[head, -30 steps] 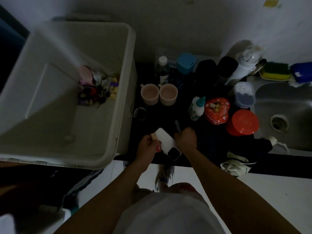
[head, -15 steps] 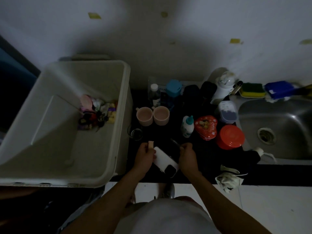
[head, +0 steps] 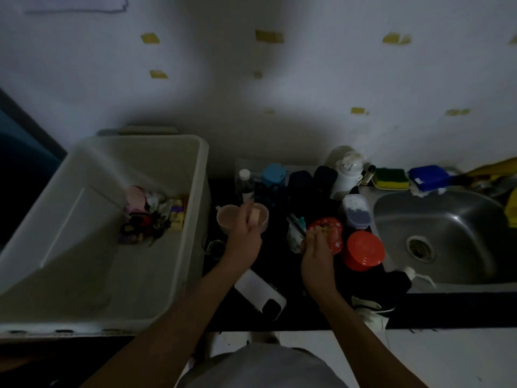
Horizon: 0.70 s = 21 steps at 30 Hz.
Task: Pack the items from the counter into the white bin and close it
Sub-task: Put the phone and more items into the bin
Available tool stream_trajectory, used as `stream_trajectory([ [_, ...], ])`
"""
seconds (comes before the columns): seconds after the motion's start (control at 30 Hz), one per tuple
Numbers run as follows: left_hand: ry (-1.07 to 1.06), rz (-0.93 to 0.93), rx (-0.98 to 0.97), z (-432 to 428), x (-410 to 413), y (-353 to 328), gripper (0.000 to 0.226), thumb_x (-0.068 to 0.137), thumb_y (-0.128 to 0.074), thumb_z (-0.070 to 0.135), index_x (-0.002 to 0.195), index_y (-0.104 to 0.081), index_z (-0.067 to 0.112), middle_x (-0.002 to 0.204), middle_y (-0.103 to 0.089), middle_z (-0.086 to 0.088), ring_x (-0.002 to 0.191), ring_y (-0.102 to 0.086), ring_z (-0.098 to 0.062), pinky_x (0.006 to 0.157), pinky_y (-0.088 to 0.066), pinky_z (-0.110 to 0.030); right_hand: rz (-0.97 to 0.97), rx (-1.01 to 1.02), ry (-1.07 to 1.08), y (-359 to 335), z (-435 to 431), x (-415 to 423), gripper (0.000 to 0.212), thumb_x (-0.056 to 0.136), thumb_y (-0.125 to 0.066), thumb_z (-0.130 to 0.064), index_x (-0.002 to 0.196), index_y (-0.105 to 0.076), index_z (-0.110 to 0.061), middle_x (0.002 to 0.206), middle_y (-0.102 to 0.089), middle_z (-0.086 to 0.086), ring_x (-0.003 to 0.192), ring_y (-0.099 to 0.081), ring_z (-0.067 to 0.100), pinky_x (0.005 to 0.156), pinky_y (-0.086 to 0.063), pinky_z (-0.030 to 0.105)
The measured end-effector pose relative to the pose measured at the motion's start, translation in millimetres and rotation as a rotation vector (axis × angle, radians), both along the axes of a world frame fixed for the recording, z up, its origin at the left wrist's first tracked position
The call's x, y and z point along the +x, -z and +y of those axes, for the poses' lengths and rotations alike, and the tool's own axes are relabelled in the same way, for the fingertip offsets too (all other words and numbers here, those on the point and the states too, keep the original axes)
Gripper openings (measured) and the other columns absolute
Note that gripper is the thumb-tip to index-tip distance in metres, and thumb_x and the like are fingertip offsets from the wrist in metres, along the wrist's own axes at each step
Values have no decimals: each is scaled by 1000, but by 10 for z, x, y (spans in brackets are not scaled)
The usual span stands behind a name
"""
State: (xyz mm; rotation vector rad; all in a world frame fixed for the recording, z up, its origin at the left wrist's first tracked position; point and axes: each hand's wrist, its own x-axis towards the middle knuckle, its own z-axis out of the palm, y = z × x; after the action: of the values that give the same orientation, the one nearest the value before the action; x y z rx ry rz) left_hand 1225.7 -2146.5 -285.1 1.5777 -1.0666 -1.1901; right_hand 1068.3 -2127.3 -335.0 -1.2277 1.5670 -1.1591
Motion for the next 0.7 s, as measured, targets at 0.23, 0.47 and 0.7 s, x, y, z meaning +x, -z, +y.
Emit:
stream_trajectory([
  [0.23,-77,43,-75,-228,356,-324,27,102,-46,32,129,-48,31,107,-66,-2,83,-66,-9,60,-50,-20,-68,-21,-18,-317,-166,170,25,105,-39,-20,89,-56,-13,73,-53,-4,61,-46,0,57,-39,12],
  [0.47,-105,101,-173,-274,954,-570,24,102,-48,17,124,-51,25,98,-63,-7,72,-68,-22,66,-58,-36,-210,76,-115,-574,-263,670,23,105,-40,-24,101,-61,-19,81,-60,-1,68,-54,4,62,-45,19],
  [0.7,-167,157,-119,-284,1593,-663,24,102,-45,15,125,-52,21,95,-65,-6,69,-66,-14,53,-53,-27,-239,82,-178,-878,-372,1357,21,104,-43,-18,101,-64,-19,90,-68,7,76,-60,8,68,-50,21],
])
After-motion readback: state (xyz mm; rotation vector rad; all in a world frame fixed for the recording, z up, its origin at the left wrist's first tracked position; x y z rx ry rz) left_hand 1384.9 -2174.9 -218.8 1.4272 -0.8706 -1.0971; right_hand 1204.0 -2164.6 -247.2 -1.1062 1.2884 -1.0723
